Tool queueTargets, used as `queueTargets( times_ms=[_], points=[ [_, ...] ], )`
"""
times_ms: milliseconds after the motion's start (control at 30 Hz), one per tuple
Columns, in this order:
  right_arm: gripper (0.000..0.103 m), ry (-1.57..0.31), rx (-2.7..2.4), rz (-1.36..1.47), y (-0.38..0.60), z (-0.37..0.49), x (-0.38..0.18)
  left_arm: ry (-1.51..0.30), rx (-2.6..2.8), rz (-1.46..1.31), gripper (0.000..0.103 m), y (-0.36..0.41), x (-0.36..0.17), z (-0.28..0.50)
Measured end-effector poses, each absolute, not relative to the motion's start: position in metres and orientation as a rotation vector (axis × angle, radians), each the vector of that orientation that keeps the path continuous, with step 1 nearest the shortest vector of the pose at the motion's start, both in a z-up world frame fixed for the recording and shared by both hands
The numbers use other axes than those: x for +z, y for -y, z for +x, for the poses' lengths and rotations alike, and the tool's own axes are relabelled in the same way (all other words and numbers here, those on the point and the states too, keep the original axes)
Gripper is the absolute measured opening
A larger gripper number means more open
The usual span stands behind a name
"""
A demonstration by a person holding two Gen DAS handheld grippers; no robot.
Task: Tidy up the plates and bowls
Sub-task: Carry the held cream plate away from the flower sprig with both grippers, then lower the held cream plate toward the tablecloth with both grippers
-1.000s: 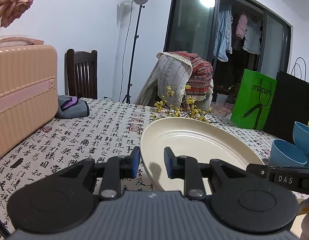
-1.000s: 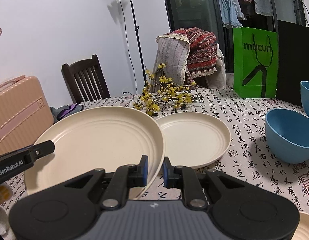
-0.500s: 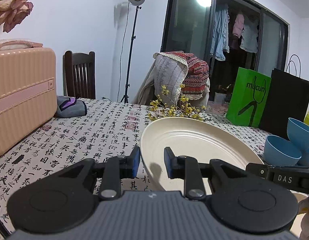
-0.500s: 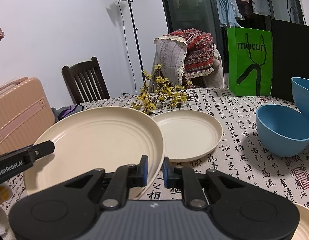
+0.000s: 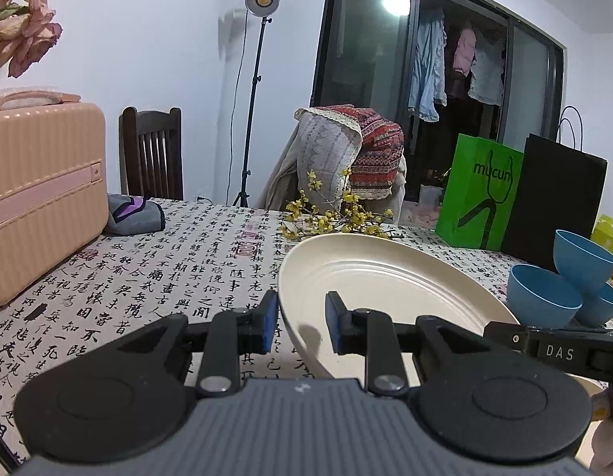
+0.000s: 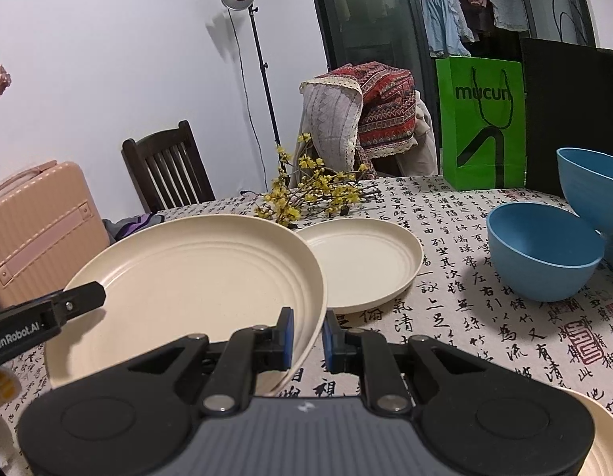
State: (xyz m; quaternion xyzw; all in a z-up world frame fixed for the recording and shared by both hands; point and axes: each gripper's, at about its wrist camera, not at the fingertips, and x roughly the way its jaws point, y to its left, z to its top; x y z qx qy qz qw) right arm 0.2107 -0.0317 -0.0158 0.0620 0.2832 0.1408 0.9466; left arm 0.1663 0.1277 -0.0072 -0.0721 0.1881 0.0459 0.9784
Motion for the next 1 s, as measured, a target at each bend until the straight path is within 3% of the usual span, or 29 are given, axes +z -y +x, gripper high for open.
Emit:
queueTargets(
  times_ms=[1000],
  points=[
    [0.014, -0.520, 0.260, 0.152, 0.078, 0.156, -0.006, -0.350, 0.037, -0.119, 0.026, -0.081, 0.002, 0.123]
  ],
)
